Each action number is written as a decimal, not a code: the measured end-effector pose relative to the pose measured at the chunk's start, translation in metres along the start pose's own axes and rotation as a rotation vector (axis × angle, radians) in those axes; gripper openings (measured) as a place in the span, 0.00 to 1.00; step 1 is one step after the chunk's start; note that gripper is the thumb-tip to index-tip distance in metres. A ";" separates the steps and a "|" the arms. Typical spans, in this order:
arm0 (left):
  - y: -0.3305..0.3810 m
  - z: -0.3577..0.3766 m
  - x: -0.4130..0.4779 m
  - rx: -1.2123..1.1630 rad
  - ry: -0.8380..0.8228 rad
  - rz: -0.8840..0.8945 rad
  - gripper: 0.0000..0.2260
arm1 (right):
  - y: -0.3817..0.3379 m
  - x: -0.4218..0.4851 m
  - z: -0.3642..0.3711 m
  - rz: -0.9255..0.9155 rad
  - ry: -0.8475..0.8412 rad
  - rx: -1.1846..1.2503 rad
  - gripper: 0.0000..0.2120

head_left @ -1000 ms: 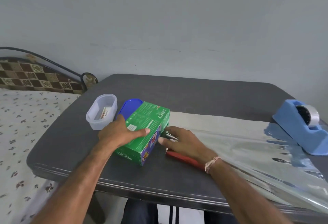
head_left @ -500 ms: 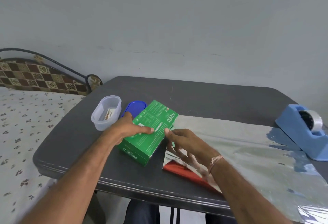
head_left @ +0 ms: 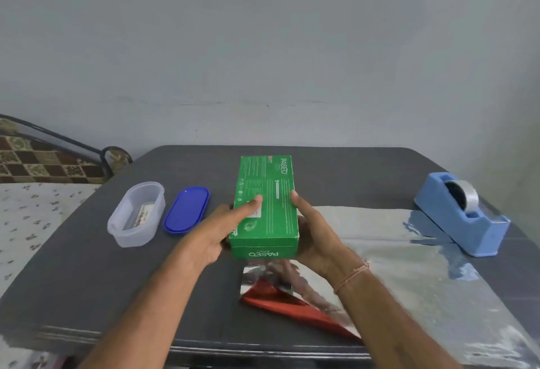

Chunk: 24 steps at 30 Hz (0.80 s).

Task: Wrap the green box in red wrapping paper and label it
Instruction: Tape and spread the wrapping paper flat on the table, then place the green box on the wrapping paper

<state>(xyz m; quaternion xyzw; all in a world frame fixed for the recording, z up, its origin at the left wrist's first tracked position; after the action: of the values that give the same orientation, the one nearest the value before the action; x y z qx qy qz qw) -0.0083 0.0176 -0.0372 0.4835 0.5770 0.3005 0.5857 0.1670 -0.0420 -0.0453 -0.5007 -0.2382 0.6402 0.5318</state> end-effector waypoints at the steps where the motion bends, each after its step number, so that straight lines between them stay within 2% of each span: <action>1: 0.001 0.008 -0.008 0.009 -0.030 0.011 0.46 | -0.001 -0.001 -0.005 0.018 0.033 0.021 0.34; 4: -0.002 0.023 -0.015 -0.015 -0.101 0.098 0.30 | -0.001 -0.002 -0.018 0.040 0.080 0.113 0.32; 7: -0.015 0.025 -0.012 -0.054 0.045 0.177 0.21 | -0.002 -0.004 -0.031 0.042 0.091 0.220 0.24; 9: -0.026 0.026 -0.006 0.138 0.131 0.308 0.11 | -0.002 -0.003 -0.041 0.037 0.101 0.251 0.22; 10: -0.032 0.028 -0.004 0.273 0.115 0.386 0.16 | -0.004 -0.005 -0.045 0.030 0.103 0.254 0.22; 12: -0.044 0.033 0.002 0.616 0.094 0.484 0.33 | -0.011 -0.006 -0.058 0.002 0.154 0.194 0.23; 14: -0.054 0.037 0.010 0.937 0.088 0.507 0.42 | -0.019 -0.011 -0.074 -0.021 0.204 0.131 0.25; 16: -0.060 0.035 0.018 1.029 0.077 0.497 0.45 | -0.031 -0.016 -0.094 -0.054 0.246 0.089 0.25; 20: -0.062 0.013 0.027 1.049 0.131 0.470 0.43 | -0.038 -0.028 -0.129 -0.088 0.340 0.010 0.17; 24: -0.067 -0.021 0.027 1.100 0.160 0.430 0.43 | -0.025 -0.030 -0.147 -0.072 0.416 -0.120 0.22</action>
<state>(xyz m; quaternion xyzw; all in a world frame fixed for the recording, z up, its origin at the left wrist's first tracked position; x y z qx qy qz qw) -0.0389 0.0227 -0.1061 0.7976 0.5796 0.1047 0.1299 0.3072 -0.0954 -0.0697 -0.6440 -0.1786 0.4883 0.5612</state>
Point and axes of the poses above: each hand's wrist, its own x-axis towards the middle knuckle, its own z-axis out of the palm, y = z × x, the point moved 5 cm from there along x, towards the middle knuckle, and after that the axes turned 10 degrees about y, right-handed, at the moved point
